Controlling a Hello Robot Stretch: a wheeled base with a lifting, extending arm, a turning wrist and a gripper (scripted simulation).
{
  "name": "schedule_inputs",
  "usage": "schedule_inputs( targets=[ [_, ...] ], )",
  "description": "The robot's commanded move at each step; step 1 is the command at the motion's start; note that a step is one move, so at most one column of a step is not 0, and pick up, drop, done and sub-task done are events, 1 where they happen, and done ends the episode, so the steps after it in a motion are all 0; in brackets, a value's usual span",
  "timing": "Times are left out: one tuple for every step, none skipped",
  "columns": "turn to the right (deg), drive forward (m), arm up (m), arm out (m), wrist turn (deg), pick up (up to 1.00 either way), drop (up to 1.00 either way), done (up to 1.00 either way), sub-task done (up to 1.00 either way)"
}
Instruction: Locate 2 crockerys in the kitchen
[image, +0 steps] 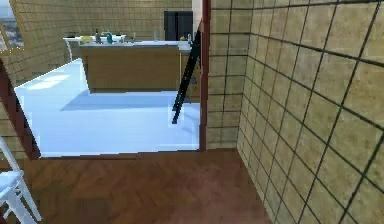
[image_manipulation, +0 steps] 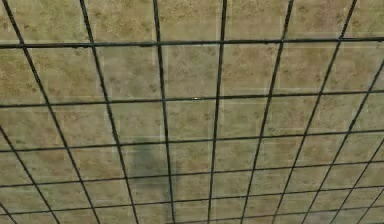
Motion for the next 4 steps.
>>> schedule_inputs(
  targets=[
    [0.0, 0.75, 0.0, 0.0, 0.0, 0.0, 0.0, 0.0, 0.0],
    [-39.0, 0.0, 0.0, 0.0, 0.0, 0.0, 0.0, 0.0, 0.0],
    [0.0, 1.0, 0.0, 0.0, 0.0, 0.0, 0.0, 0.0, 0.0],
    [-3.0, 0.0, 0.0, 0.0, 0.0, 0.0, 0.0, 0.0, 0.0]
  ],
)
